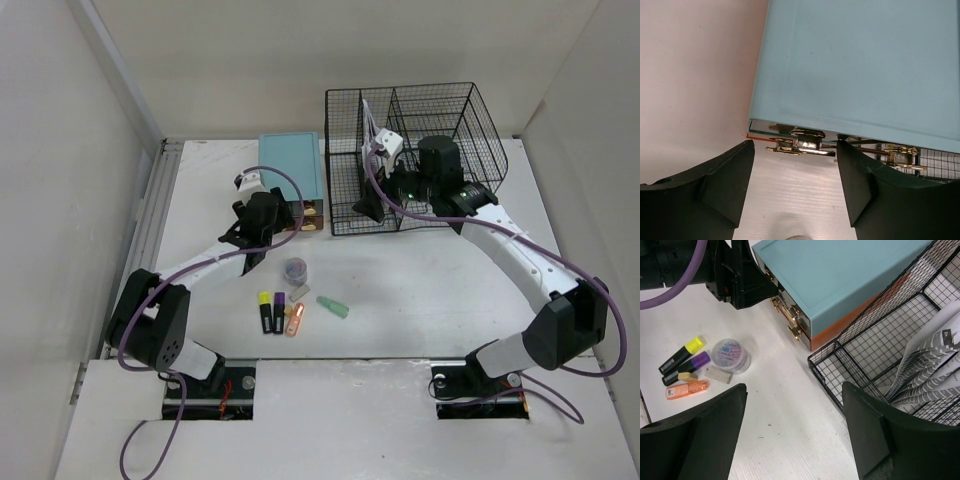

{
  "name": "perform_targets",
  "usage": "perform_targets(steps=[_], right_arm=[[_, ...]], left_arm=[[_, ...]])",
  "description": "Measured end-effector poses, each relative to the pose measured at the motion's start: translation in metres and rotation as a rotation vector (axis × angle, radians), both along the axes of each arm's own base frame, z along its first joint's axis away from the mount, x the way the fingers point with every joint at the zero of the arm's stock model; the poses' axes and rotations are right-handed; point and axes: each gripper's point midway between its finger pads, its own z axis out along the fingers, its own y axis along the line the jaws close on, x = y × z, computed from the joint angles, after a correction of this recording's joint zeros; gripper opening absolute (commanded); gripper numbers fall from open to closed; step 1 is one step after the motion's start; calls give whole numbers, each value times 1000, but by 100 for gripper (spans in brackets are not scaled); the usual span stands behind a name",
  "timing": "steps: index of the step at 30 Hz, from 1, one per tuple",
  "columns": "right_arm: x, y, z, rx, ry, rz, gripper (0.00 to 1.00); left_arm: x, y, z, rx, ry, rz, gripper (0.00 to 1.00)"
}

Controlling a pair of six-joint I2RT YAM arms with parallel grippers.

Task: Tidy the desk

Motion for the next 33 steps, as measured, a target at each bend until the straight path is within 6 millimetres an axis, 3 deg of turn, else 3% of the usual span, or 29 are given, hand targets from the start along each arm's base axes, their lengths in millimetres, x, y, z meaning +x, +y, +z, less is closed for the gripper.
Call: perform_targets(steps=[4, 7, 10, 22, 33], right_arm=[[0, 0, 0, 0, 0, 0, 81], [1, -1, 0, 2, 1, 0, 81], [2, -3, 0, 3, 2, -5, 81], [1, -3, 0, 6, 4, 1, 81], [0, -2, 1, 11, 6, 12, 81]], left_arm=[[0, 2, 1, 16, 4, 0, 56], [2, -3, 6, 14, 4, -17, 32], [2, -5, 5, 20, 9, -24, 22], [-4, -9, 2, -14, -52, -8, 20], [-45, -14, 0, -57, -98, 3, 20]])
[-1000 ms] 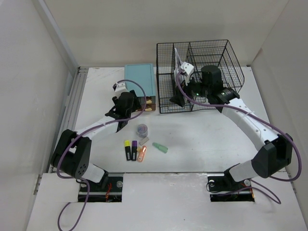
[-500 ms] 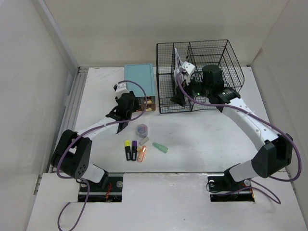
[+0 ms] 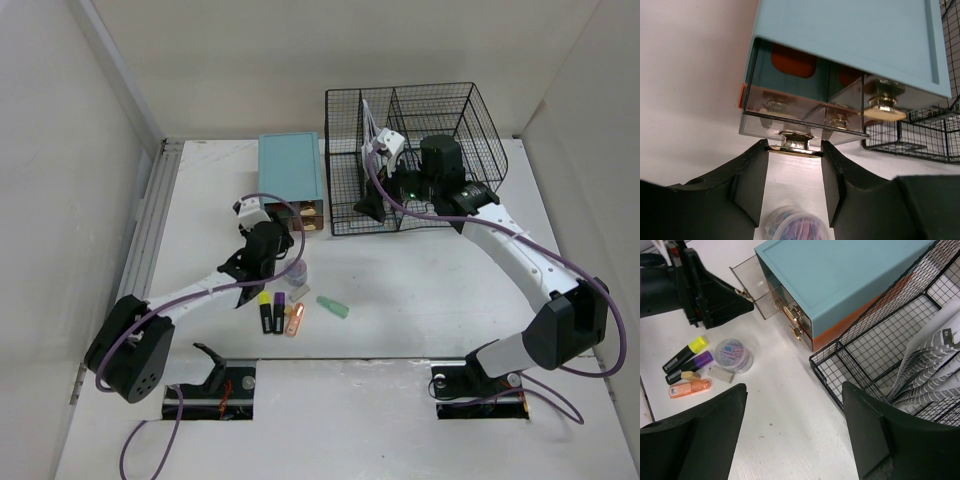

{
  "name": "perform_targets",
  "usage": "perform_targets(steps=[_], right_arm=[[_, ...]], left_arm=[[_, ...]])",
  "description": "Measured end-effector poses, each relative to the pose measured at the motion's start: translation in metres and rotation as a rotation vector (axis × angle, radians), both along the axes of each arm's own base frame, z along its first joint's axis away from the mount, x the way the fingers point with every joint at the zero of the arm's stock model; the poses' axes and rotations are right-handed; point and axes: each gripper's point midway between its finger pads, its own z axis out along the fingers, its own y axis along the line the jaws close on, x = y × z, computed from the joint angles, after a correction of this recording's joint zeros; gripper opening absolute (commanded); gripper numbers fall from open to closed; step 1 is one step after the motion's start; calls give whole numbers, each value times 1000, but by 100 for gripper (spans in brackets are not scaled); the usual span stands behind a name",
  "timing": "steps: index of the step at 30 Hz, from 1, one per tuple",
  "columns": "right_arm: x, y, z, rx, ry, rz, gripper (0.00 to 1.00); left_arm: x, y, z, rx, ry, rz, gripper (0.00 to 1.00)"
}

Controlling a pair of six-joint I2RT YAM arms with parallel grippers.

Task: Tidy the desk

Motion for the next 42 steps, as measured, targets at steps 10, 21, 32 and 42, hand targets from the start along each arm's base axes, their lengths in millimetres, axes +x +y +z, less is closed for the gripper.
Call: perform_targets(steps=[10, 21, 32, 42], right_arm=[[-1, 1, 0, 3, 2, 7, 81], [-3, 0, -4, -13, 9, 15, 100], [-30, 39, -42, -138, 46, 146, 72], [-91, 123, -84, -226, 13, 357, 76]], left_arm=[[-30, 0, -3, -47, -1, -4, 32], [-56, -16, 1, -96, 45, -80, 87], [-100, 2, 94, -259, -128, -101, 21], [-138, 89, 208, -435, -393, 91, 14]])
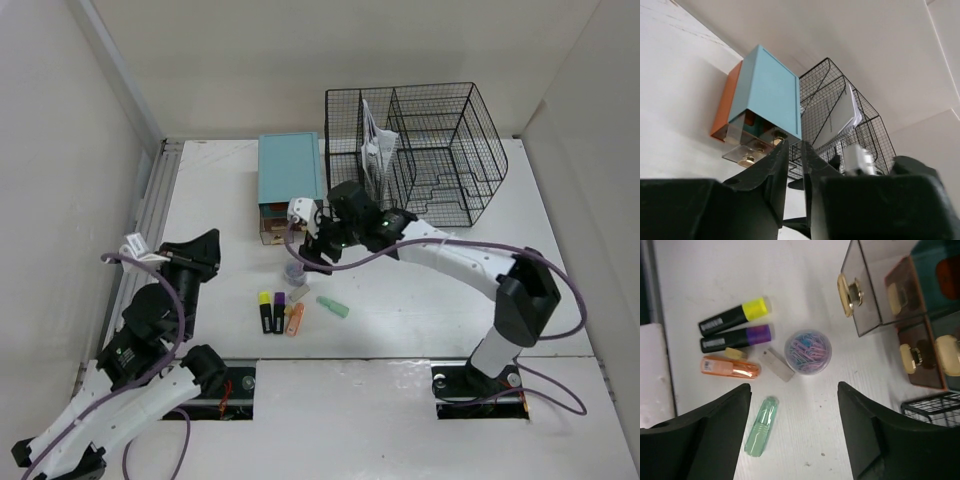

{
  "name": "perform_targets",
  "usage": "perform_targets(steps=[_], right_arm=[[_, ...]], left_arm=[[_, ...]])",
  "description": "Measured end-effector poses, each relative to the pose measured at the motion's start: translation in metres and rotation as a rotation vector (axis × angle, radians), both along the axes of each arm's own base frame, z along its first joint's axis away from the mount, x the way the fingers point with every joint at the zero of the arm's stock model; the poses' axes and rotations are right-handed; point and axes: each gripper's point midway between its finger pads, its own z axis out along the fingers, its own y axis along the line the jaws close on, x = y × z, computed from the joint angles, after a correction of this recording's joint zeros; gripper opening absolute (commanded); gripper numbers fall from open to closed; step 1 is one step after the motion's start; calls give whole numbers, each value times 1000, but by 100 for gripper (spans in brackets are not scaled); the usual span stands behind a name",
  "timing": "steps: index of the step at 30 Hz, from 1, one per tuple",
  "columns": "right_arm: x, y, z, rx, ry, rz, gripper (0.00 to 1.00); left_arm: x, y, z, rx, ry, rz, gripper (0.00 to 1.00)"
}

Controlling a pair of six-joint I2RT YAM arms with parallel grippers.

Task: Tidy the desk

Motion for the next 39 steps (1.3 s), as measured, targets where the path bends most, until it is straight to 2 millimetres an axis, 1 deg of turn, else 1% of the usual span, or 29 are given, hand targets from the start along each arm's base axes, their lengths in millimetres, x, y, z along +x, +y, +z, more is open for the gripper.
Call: perform_targets(steps=[1, 2, 5, 7, 10, 11, 12, 13, 14, 20, 23, 27, 28, 29, 32, 33, 35, 36, 39], right_arm=[[0, 3, -11, -21, 8, 2, 78], [1, 6, -24, -47, 18, -3, 82], [3, 10, -64, -131, 52, -19, 90], [3, 11, -87, -184, 60, -34, 93], [3, 14, -110, -238, 72, -50, 95], [4, 15, -115, -249, 71, -58, 95], [6, 16, -117, -256, 65, -69, 99], [8, 17, -118, -259, 64, -79, 99], [12, 20, -117, -257, 57, -87, 99], [32, 38, -104, -208, 37, -143, 99], [37, 45, -111, -207, 56, -160, 99], [40, 49, -128, -225, 89, -183, 99], [42, 48, -129, -228, 90, -194, 97], [44, 47, -129, -228, 91, -200, 91], [46, 47, -128, -225, 96, -214, 78], [45, 47, -128, -225, 99, -216, 69], [47, 46, -128, -225, 100, -227, 59], [48, 45, -128, -225, 104, -236, 51], [46, 42, -128, -225, 104, -237, 43]], left_arm=[[-3, 5, 0, -4, -3, 9, 19], [-5, 8, -1, -4, -3, 14, 22], [-11, 15, -3, -6, -3, 17, 36], [-13, 17, -5, -5, 1, 16, 40], [-14, 18, -8, 1, 9, 15, 40], [-15, 19, -9, 4, 11, 14, 41], [-16, 19, -9, 4, 11, 14, 43], [-16, 20, -10, 5, 12, 13, 43], [-17, 20, -10, 3, 11, 12, 45], [-18, 21, -10, 2, 9, 9, 45], [-19, 21, -9, -2, 6, 2, 45], [-21, 22, -8, -9, -1, 1, 45], [-21, 22, -8, -9, -1, 1, 45], [-21, 22, -8, -10, -2, 0, 45], [-21, 22, -7, -11, -3, -2, 45], [-22, 22, -7, -12, -4, -2, 45], [-22, 23, -7, -14, -6, -2, 45], [-22, 23, -7, -15, -7, -2, 45], [-23, 23, -6, -14, -8, -4, 45]])
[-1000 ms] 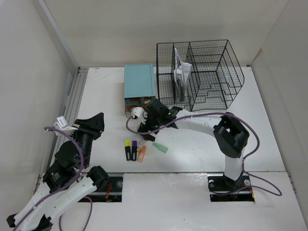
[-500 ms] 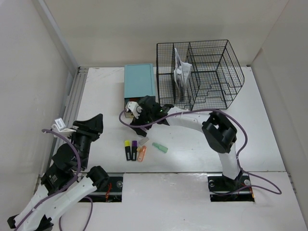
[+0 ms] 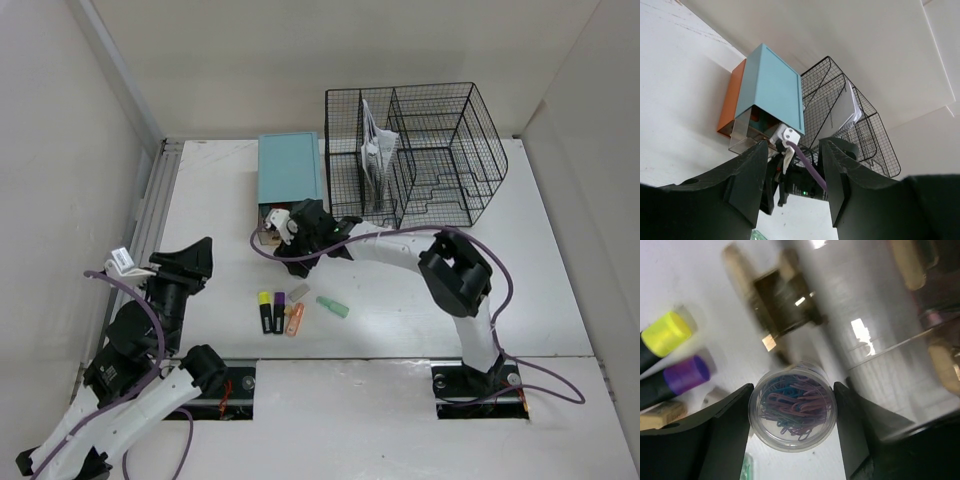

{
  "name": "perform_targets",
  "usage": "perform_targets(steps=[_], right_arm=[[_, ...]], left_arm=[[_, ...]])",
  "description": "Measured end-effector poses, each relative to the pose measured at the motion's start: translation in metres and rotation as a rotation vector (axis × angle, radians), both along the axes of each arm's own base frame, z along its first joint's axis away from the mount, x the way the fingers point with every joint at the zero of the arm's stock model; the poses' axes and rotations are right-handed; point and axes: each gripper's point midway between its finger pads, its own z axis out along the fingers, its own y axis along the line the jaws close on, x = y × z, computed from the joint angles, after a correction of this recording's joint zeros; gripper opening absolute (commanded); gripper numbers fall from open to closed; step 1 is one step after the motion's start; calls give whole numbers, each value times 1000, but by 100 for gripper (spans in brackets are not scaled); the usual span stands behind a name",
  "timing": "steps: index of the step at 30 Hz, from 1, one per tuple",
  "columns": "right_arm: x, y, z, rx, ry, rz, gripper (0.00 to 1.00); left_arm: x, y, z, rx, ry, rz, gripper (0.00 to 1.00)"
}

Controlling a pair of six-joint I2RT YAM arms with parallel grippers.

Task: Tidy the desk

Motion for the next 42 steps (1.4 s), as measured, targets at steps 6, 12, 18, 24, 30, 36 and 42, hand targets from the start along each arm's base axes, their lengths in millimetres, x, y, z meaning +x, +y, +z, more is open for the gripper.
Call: perform_targets(steps=[6, 12, 18, 24, 30, 36, 42], right_arm=[[-32, -15, 12, -26, -13, 49, 36], [-45, -16, 75, 21, -110, 129, 29], [-30, -1, 154, 107, -248, 175, 28], [-17, 15, 210, 192, -343, 177, 26], [10, 38, 207, 206, -372, 140, 26], [47, 50, 164, 162, -338, 72, 26], [72, 43, 143, 128, -321, 10, 32]], left_arm=[[-1, 1, 1, -3, -5, 0, 45], [-1, 1, 1, 2, -6, -3, 45], [-1, 0, 1, 3, -7, -10, 45], [-1, -2, 1, 7, -3, -14, 45], [0, -4, 0, 8, -2, -20, 45], [0, -4, 0, 9, -2, -22, 45], [-1, -4, 1, 8, -3, -24, 45]])
